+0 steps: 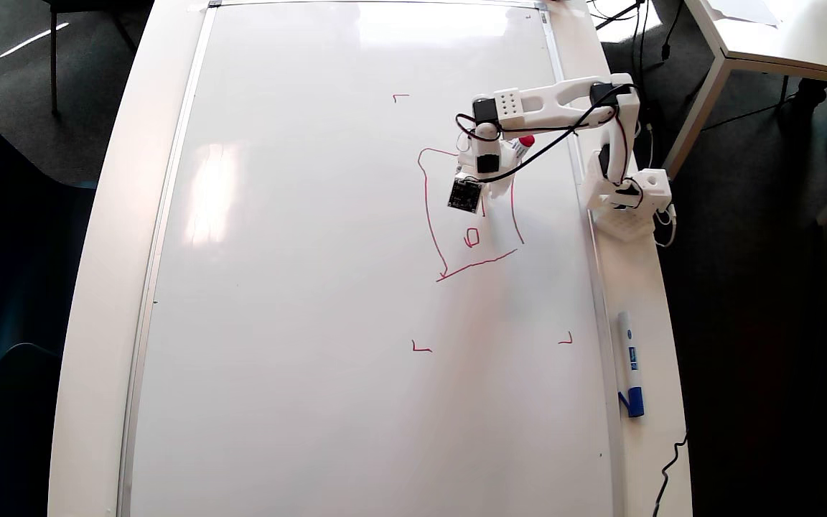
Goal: Draw on a whiteboard a robot head using a pen attached to the gripper
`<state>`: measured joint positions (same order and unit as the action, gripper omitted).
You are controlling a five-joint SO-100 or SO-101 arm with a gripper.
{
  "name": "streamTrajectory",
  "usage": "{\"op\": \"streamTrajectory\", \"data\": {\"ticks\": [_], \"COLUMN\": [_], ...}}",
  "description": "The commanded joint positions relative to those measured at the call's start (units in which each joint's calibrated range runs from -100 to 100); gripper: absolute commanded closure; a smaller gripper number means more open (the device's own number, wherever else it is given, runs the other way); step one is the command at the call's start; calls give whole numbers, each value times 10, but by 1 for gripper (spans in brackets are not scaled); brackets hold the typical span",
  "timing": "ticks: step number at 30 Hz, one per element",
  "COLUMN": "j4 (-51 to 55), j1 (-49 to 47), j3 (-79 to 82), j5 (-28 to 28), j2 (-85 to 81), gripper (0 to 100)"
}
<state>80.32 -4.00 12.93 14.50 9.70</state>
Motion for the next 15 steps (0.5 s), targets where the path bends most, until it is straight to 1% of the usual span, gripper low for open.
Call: {"op": "streamTrajectory", "data": {"ticks": [1,7,15], "j4": [13,13,5], "j1": [4,1,-1], "j3": [23,45,88], "j5": [-2,-3,-13], "j2": [-3,-3,-47], "gripper": [99,99,99]}}
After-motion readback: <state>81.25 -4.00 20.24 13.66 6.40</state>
